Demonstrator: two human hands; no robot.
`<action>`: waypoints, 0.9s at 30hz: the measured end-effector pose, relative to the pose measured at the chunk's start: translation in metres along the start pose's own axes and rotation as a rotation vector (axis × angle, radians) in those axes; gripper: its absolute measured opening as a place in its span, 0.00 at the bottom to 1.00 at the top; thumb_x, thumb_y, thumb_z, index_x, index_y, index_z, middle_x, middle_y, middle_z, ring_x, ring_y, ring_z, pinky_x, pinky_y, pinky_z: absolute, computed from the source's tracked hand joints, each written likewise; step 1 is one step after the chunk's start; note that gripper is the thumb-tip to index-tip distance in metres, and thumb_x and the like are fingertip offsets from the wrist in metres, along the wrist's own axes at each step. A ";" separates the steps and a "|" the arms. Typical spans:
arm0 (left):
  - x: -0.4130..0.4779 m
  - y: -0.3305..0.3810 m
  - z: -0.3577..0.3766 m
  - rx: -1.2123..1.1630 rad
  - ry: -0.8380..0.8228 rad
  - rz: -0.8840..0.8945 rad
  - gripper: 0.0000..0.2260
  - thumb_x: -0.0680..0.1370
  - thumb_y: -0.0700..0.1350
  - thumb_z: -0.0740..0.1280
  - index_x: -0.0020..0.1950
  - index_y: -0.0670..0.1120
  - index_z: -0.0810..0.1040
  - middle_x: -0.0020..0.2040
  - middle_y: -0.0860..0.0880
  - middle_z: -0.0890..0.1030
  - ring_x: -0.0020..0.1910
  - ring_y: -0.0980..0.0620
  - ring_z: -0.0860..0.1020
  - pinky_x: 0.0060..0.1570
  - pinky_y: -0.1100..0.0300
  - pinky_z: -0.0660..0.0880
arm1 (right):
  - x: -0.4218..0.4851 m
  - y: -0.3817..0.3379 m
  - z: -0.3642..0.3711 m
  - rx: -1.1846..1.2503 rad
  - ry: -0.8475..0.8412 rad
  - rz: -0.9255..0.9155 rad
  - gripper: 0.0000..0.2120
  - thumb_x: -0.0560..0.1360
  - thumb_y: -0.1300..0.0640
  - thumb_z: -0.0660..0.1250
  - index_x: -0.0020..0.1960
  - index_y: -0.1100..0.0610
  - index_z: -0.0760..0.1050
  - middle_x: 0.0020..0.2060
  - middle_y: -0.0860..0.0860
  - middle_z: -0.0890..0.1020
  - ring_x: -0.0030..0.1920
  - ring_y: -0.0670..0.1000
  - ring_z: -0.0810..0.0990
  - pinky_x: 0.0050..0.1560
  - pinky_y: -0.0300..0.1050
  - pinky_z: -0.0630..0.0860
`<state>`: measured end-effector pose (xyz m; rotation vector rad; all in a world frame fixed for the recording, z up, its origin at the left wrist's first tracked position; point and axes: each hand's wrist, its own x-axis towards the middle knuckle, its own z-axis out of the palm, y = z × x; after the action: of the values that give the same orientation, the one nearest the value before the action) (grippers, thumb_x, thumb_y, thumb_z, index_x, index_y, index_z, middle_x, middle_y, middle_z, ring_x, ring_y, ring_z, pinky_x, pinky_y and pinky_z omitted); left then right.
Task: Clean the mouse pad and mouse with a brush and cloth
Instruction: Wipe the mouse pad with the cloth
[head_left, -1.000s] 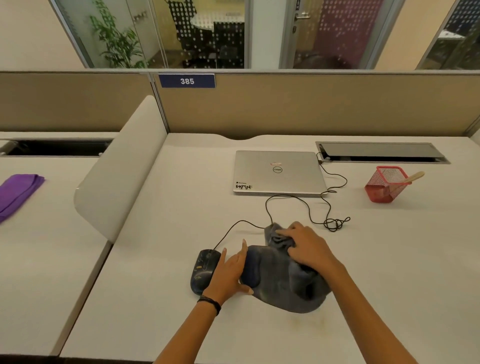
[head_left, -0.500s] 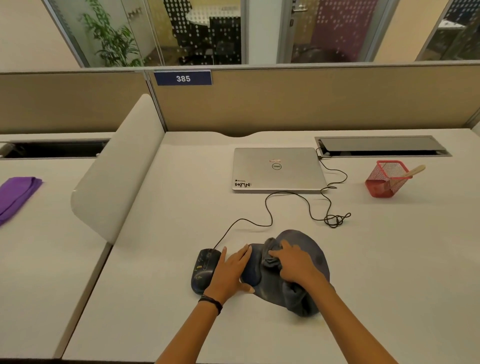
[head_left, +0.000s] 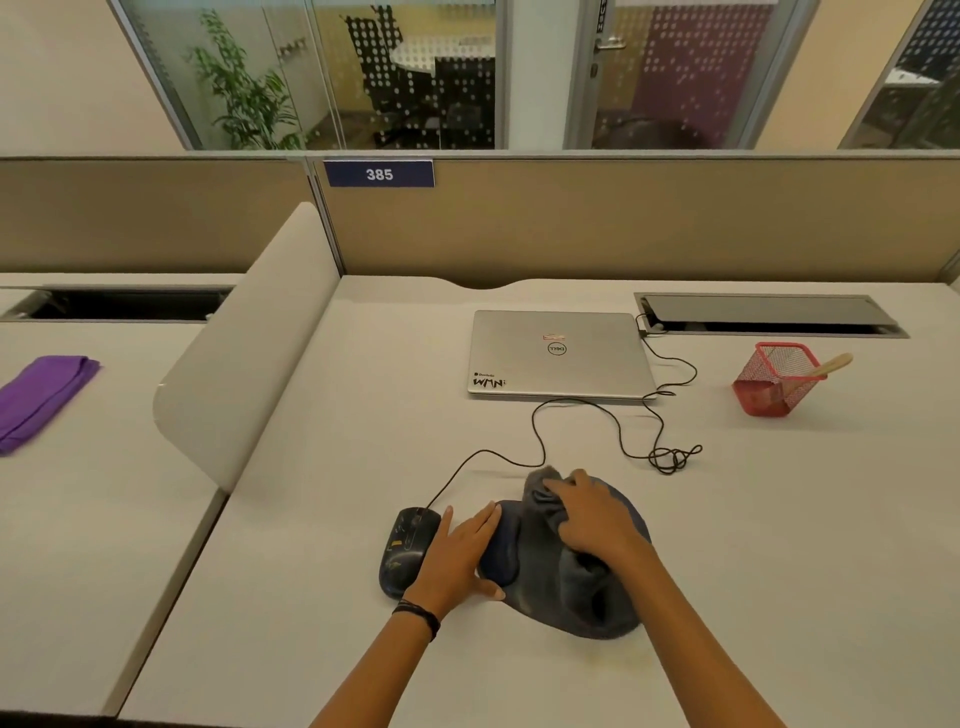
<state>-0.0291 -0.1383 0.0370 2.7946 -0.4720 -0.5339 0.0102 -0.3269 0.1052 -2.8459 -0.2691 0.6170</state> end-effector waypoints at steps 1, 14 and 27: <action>0.000 0.000 0.000 0.004 -0.002 -0.001 0.43 0.73 0.59 0.67 0.77 0.48 0.44 0.78 0.51 0.49 0.76 0.52 0.54 0.74 0.46 0.38 | 0.004 -0.002 0.004 0.020 0.005 0.009 0.28 0.74 0.59 0.61 0.72 0.50 0.59 0.68 0.56 0.63 0.64 0.60 0.67 0.58 0.51 0.74; -0.002 0.002 -0.001 0.042 0.002 -0.007 0.45 0.72 0.58 0.68 0.77 0.47 0.43 0.78 0.49 0.49 0.76 0.52 0.54 0.73 0.47 0.36 | -0.019 -0.029 0.029 -0.209 -0.210 -0.120 0.17 0.73 0.59 0.64 0.62 0.57 0.70 0.63 0.56 0.68 0.56 0.58 0.74 0.47 0.47 0.71; -0.004 0.012 -0.007 0.078 0.015 -0.009 0.43 0.73 0.57 0.68 0.77 0.45 0.45 0.78 0.47 0.50 0.76 0.51 0.55 0.74 0.49 0.39 | -0.024 -0.023 -0.001 -0.058 -0.527 -0.188 0.19 0.71 0.58 0.68 0.61 0.54 0.75 0.46 0.50 0.75 0.55 0.57 0.77 0.53 0.49 0.72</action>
<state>-0.0327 -0.1461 0.0484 2.8745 -0.4872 -0.5068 -0.0138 -0.3105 0.1213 -2.6133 -0.6366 1.3231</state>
